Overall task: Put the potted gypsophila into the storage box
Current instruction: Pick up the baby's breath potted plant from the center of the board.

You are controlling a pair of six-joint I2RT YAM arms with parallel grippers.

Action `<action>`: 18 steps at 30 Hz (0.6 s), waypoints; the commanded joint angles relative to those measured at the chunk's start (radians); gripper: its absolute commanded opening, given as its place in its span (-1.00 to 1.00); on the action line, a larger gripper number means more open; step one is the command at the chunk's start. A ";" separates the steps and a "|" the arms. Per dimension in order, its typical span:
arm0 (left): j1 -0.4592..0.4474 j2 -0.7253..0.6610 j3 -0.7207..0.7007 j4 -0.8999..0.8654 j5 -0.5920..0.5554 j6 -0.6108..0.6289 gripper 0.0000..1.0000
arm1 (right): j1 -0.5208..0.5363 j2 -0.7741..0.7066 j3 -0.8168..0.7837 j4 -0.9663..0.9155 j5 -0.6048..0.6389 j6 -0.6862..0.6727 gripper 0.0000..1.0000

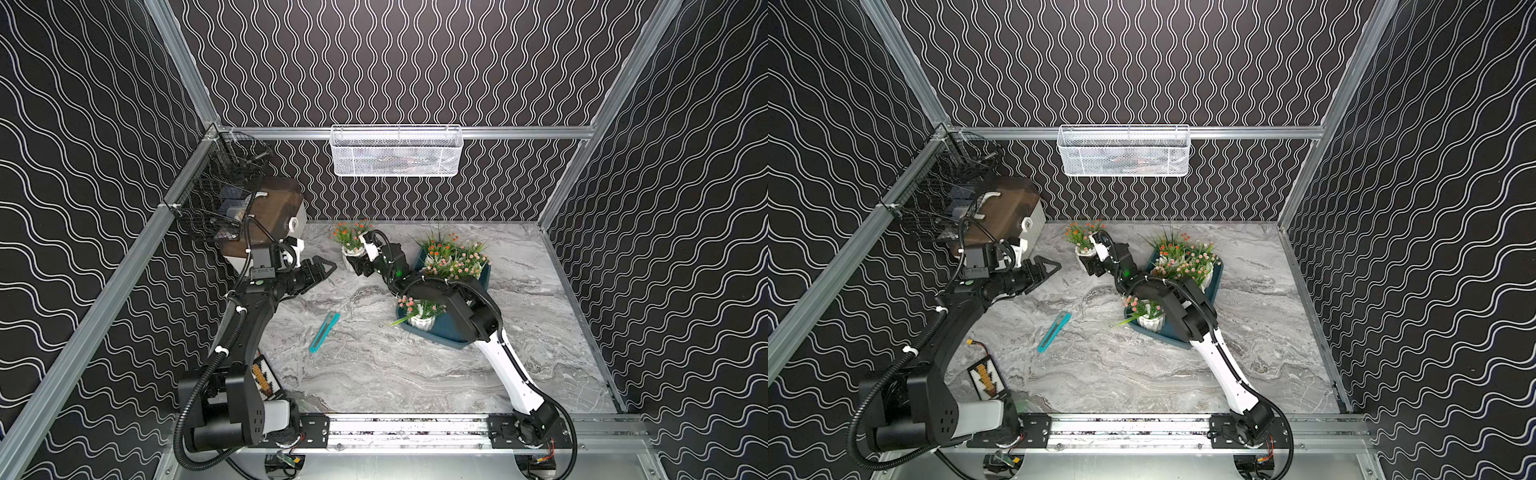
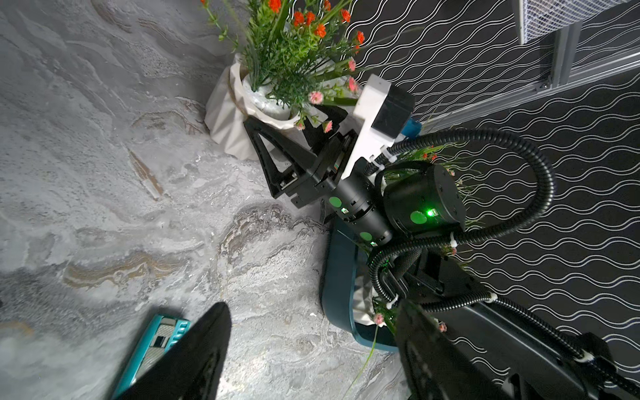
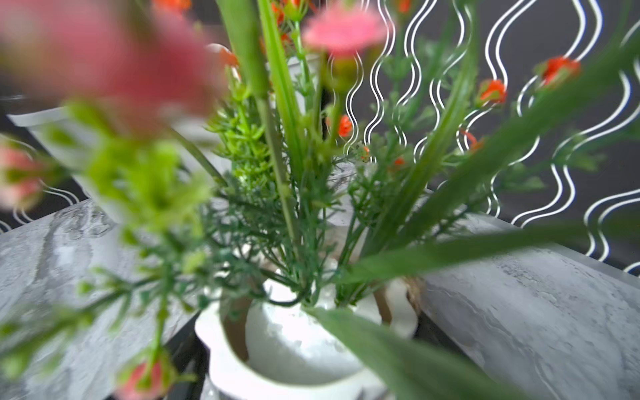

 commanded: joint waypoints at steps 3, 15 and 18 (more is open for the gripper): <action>0.002 -0.010 -0.007 0.034 0.020 -0.009 0.57 | 0.005 -0.109 -0.054 0.136 0.015 0.006 0.68; 0.002 -0.015 -0.017 0.042 0.023 -0.017 0.57 | 0.018 -0.210 -0.246 0.218 0.012 0.044 0.67; 0.002 -0.017 -0.017 0.041 0.022 -0.018 0.57 | 0.018 -0.234 -0.280 0.237 0.010 0.052 0.67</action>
